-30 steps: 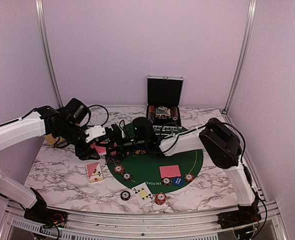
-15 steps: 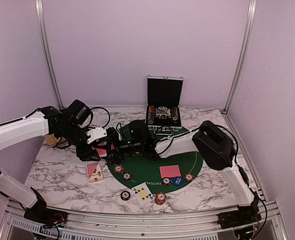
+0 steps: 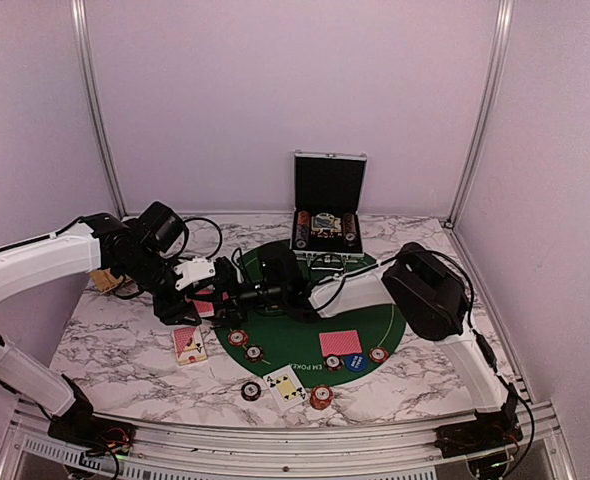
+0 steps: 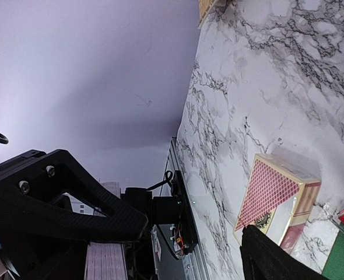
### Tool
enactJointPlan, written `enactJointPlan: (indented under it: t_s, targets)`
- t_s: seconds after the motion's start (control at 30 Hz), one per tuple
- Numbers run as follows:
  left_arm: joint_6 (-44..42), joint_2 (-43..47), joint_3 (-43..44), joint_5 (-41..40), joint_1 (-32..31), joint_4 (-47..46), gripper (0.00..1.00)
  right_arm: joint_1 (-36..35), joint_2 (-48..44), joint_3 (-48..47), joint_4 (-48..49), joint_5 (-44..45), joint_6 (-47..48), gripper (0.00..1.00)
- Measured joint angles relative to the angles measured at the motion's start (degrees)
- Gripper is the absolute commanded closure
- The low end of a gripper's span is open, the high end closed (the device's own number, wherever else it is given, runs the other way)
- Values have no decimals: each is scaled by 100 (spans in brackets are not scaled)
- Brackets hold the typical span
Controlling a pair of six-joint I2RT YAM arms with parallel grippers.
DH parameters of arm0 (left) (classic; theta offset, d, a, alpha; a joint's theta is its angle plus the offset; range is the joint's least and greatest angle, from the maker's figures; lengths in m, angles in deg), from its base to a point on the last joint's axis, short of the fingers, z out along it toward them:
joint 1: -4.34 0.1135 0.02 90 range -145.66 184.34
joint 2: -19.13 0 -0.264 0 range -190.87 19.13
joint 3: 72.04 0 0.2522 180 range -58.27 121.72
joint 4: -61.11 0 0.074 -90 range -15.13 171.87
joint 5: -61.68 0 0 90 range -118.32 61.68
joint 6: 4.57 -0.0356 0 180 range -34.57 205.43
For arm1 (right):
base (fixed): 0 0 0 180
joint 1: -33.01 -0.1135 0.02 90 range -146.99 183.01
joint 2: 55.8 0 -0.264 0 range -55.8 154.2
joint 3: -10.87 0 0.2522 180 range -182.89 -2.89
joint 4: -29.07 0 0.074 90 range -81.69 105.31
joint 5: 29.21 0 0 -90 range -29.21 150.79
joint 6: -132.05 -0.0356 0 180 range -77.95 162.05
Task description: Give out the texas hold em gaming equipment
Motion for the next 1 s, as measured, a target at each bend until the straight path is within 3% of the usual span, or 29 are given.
enactJointPlan:
  t_s: [0.5, 0.73, 1.0]
  targets:
    - [-74, 66, -70, 22, -17, 15, 100, 74, -295, 468, 118, 57, 7, 24]
    - [-63, 101, -79, 24, -17, 28, 100, 138, -509, 737, 168, 79, -7, 41]
    - [-57, 142, -98, 22, -17, 35, 100, 168, -697, 992, 308, 87, -83, 47]
